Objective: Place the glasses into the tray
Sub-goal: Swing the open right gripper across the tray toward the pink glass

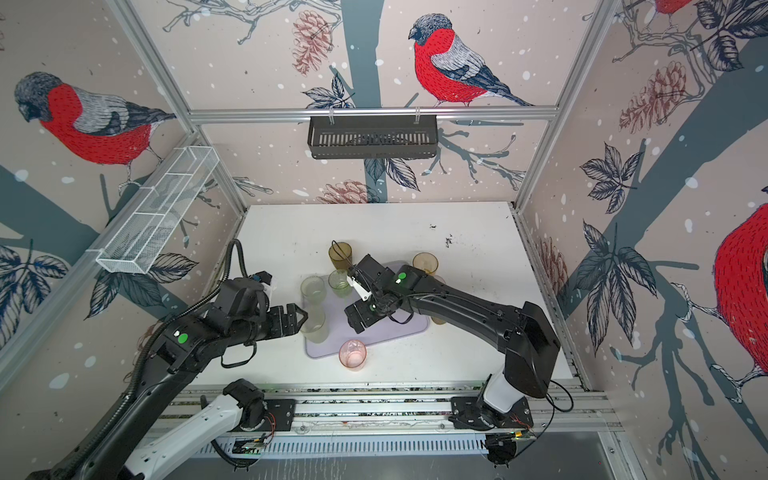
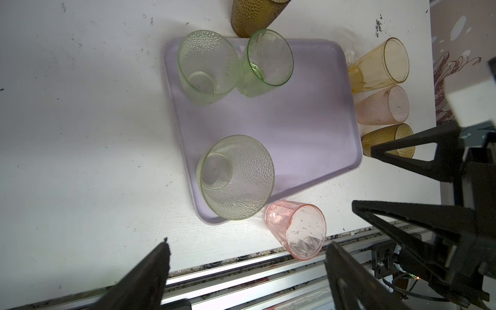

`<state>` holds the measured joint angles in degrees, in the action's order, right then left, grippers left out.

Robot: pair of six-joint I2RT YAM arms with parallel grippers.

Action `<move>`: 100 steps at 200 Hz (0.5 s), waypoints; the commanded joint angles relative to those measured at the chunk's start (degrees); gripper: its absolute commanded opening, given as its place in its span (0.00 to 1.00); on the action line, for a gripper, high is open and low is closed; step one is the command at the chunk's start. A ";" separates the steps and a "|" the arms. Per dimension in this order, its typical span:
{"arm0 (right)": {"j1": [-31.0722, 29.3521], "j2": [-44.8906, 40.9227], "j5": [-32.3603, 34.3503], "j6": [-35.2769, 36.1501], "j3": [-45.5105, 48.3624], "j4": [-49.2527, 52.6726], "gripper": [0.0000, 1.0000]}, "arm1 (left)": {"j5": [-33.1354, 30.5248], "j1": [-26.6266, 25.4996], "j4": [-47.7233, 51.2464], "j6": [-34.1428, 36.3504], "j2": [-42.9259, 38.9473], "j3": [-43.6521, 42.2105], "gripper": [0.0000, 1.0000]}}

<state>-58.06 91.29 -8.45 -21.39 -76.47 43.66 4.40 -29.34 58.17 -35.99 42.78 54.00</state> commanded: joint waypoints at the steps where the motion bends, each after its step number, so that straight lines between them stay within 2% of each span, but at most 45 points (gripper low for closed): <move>1: -1.04 0.54 -2.30 2.13 0.94 1.11 0.92 | 0.38 -0.05 0.37 0.39 -0.35 -0.25 0.90; 48: -3.12 1.83 -2.70 2.78 2.22 1.98 0.90 | 0.96 -0.02 0.09 -0.20 -1.20 -1.24 0.91; 100: -5.01 3.97 -2.28 2.56 3.61 0.54 0.82 | 1.31 -0.06 0.06 -0.85 -1.74 -2.04 0.91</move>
<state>-62.35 94.59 -10.85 -19.33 -73.03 44.56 5.04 -29.34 58.17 -36.12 41.30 52.27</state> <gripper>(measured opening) 0.839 0.906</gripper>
